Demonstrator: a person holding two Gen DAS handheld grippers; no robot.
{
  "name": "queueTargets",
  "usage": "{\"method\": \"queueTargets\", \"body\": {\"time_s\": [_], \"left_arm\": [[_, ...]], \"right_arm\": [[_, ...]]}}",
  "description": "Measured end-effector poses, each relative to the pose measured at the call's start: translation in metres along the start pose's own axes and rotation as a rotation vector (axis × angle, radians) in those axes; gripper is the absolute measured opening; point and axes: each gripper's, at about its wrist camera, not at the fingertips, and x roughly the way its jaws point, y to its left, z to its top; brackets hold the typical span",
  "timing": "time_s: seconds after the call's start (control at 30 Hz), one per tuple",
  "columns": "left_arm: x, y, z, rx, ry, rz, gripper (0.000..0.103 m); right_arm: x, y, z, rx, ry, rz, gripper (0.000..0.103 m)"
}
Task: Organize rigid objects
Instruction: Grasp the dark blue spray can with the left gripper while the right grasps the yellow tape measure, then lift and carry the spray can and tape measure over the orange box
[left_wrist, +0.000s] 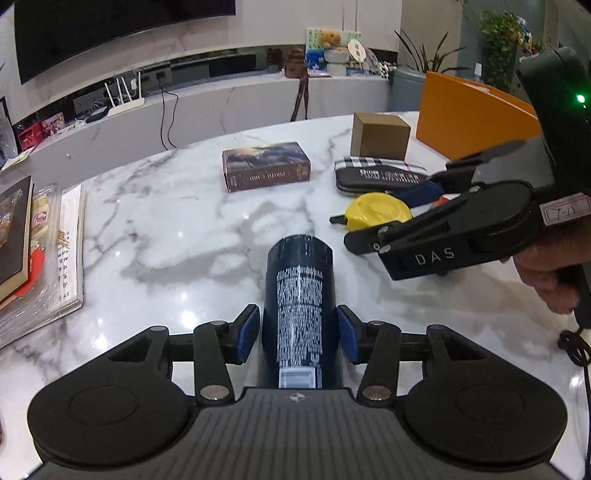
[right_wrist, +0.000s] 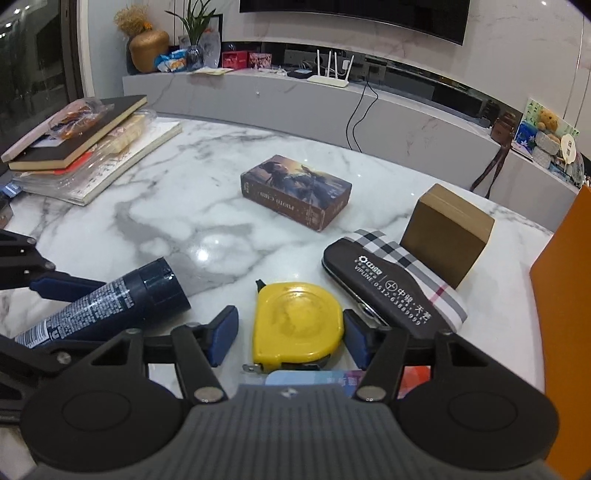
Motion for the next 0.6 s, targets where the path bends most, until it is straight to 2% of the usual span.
{"method": "queueTargets", "body": {"time_s": [0.07, 0.13, 0.43, 0.6], "left_arm": [[0.002, 0.000, 0.000, -0.007, -0.016, 0.002, 0.057], [0.003, -0.001, 0.000, -0.008, -0.028, -0.005, 0.050], [0.001, 0.004, 0.004, -0.050, -0.004, 0.024, 0.048], [-0.004, 0.006, 0.008, -0.063, -0.028, 0.042, 0.048]], "right_arm": [[0.001, -0.004, 0.000, 0.027, 0.001, 0.018, 0.062], [0.001, -0.005, -0.001, 0.028, -0.009, 0.017, 0.052], [-0.002, -0.005, 0.001, 0.007, 0.003, 0.032, 0.051], [-0.011, -0.009, 0.008, 0.007, -0.023, 0.021, 0.051]]}}
